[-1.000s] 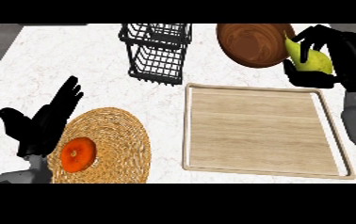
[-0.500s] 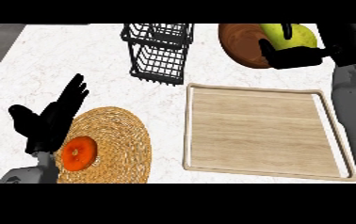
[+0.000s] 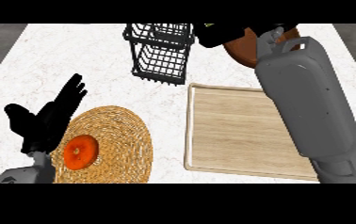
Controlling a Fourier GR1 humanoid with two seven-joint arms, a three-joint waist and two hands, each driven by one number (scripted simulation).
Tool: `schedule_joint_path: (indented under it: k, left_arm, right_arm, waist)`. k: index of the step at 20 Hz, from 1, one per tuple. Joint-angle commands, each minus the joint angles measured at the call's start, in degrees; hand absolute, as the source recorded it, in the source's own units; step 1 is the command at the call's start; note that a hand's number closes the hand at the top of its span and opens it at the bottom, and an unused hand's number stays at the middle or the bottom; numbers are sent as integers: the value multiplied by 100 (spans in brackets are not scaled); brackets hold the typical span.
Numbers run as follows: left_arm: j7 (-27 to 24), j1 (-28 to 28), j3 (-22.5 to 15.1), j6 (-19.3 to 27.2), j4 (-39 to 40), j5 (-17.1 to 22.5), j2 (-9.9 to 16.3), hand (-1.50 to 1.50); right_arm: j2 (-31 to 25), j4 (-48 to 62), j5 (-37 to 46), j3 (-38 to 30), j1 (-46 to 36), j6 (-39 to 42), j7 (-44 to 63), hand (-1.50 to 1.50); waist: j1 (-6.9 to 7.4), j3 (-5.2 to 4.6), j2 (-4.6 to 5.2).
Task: Pick the pear from the tray and place it in the tiered basket
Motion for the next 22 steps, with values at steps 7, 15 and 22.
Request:
schedule_joint_path:
  k: [7,15,22]
  left_arm:
    - [-111,21,115,-110,130,-39,9,0]
    - [-184,-126,43,100,318,-199,-246,0]
    - [303,-259,-98,200,-289,-261,-273,0]
  right_arm:
    - [818,1380,386,-119,-1088,-177,379,150]
    - [1095,2977,643,-363,-1515,-720,-144,150]
    - [1162,4350,850,-333,-1884,-1755,-709,150]
  waist:
    - [-32,3,-1]
    - [-11,2,20]
    - [107,3,53]
